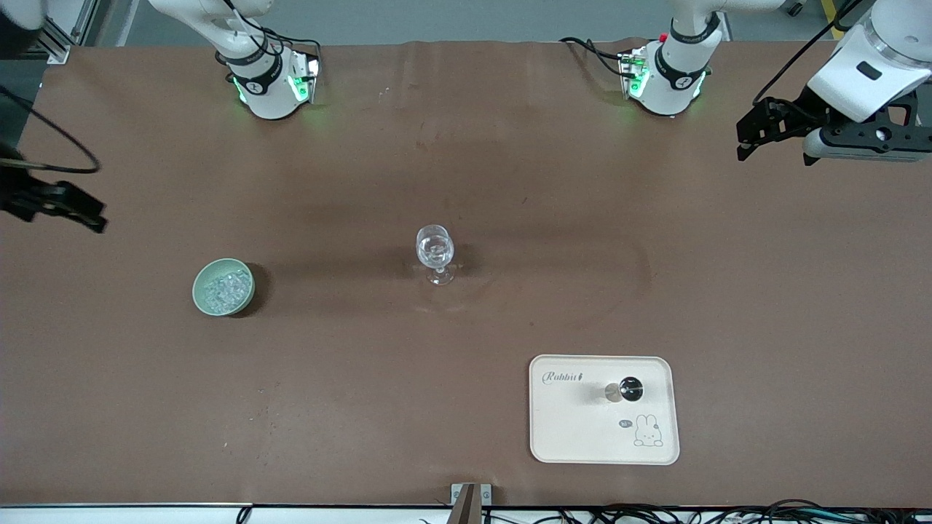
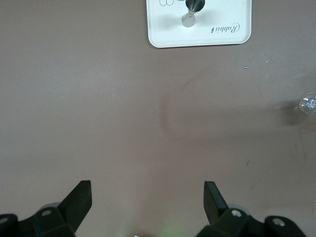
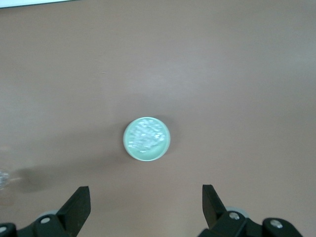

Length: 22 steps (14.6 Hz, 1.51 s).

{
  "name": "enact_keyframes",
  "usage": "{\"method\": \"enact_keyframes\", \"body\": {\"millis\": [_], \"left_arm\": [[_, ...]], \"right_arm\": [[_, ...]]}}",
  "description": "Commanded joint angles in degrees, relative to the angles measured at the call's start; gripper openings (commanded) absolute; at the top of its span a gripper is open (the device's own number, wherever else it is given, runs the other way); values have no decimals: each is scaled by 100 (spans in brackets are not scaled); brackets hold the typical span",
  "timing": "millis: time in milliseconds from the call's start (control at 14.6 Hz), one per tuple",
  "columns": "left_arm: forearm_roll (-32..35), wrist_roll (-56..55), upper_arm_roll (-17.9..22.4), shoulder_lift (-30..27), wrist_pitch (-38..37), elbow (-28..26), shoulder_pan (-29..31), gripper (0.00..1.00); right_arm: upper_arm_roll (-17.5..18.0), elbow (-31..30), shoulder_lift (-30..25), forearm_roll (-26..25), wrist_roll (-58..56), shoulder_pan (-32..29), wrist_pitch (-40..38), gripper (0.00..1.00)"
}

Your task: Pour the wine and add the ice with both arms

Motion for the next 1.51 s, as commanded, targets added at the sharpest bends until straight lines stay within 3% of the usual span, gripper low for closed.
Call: {"method": "enact_keyframes", "body": {"millis": [0, 137, 274, 548, 1438], "left_arm": [[34, 6, -299, -115, -1, -85, 364, 100], [43, 15, -307, -98, -1, -41, 425, 100], [51, 85, -299, -54, -9, 46, 443, 100], [192, 85, -307, 96, -9, 178, 434, 100], [192, 85, -307, 175, -36, 293, 443, 100]], "right_arm": [[-564, -231, -205, 26, -285, 138, -9, 100], [-899, -248, -249, 113, -523, 331, -44, 100], [-1268, -266, -249, 526, -585, 394, -105, 100], [-857, -275, -249, 562, -594, 34, -202, 100], [-734, -134, -249, 746, -567, 34, -387, 100]]}}
